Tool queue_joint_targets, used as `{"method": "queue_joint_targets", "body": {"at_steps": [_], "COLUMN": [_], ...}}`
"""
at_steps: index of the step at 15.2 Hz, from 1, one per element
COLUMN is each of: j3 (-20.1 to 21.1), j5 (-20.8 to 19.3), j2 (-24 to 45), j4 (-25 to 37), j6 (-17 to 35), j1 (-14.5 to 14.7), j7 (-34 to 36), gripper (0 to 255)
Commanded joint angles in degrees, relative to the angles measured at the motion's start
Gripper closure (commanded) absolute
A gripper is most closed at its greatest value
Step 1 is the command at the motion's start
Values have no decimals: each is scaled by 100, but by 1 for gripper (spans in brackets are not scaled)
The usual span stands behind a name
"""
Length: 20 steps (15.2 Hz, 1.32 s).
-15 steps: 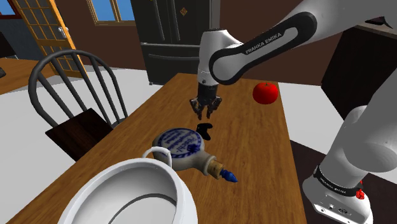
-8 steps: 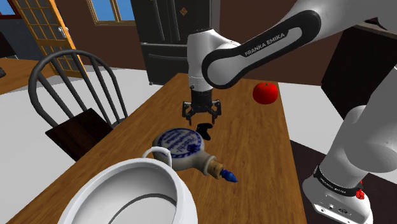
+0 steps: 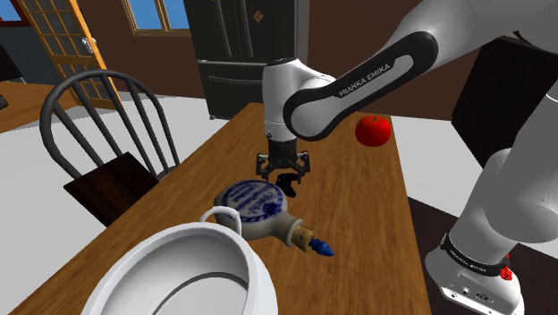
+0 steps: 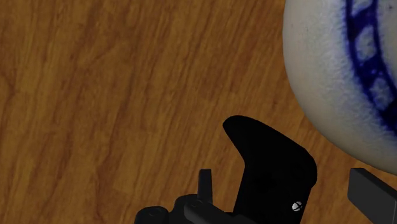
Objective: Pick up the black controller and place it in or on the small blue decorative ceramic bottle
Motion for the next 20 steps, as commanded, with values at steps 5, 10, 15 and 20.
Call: {"method": "queue_joint_targets", "body": {"at_steps": [5,10,15,20], "j3": [-1,-1,-1,-16], "j5": [-2,-2,-2,58], "j2": [6,5,6,-174], "j4": [-12,-12,-13,200], "j6": [19,18,21,-365], "j1": [-1,-1,-1,-6], "j7": [-1,-1,-1,-44], "gripper": [0,255,255,255]}}
